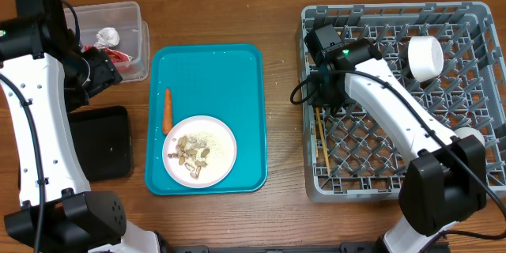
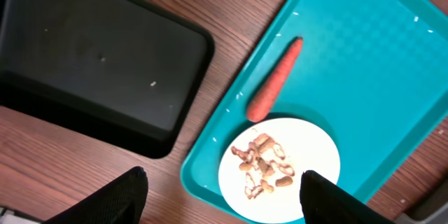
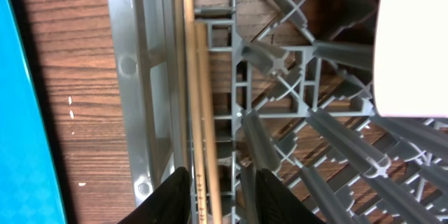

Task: Sort waste into correct bins and load items into the dishwasher
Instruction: 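Reach the left gripper to the white plate and grip its rim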

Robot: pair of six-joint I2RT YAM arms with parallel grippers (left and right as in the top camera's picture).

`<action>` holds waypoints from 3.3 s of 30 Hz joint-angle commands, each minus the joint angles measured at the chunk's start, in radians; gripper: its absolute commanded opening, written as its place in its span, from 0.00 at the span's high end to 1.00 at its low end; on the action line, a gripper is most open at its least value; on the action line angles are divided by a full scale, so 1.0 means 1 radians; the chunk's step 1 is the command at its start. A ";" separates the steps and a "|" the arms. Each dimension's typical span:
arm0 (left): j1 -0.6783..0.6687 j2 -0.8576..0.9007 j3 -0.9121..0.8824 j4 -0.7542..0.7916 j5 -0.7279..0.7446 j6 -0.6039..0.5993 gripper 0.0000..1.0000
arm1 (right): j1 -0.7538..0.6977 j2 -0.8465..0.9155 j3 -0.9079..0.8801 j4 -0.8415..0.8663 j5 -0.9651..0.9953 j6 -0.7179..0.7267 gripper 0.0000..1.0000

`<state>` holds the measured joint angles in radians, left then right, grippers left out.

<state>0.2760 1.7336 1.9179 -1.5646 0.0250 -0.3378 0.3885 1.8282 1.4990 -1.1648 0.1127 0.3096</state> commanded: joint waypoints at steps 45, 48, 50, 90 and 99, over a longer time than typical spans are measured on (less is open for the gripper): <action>-0.761 0.053 -0.818 0.790 0.043 -0.294 0.30 | -0.299 -0.390 0.025 -0.184 -0.082 -0.079 0.38; -0.761 0.099 -0.818 0.794 0.043 -0.294 0.31 | -0.299 -0.390 0.025 -0.183 -0.082 -0.079 0.39; -0.761 0.130 -0.818 0.803 0.043 -0.290 0.35 | -0.299 -0.390 0.025 -0.183 -0.082 -0.079 0.38; -0.761 0.142 -0.780 0.890 -0.084 -0.151 0.90 | -0.299 -0.390 0.025 -0.185 -0.082 -0.079 0.39; -0.761 0.142 -0.780 0.878 -0.085 -0.129 0.96 | -0.299 -0.390 0.025 -0.185 -0.082 -0.079 0.39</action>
<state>-0.4847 1.8481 1.1343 -0.6601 -0.0616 -0.4934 0.0917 1.4361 1.5299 -1.3540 0.0326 0.2352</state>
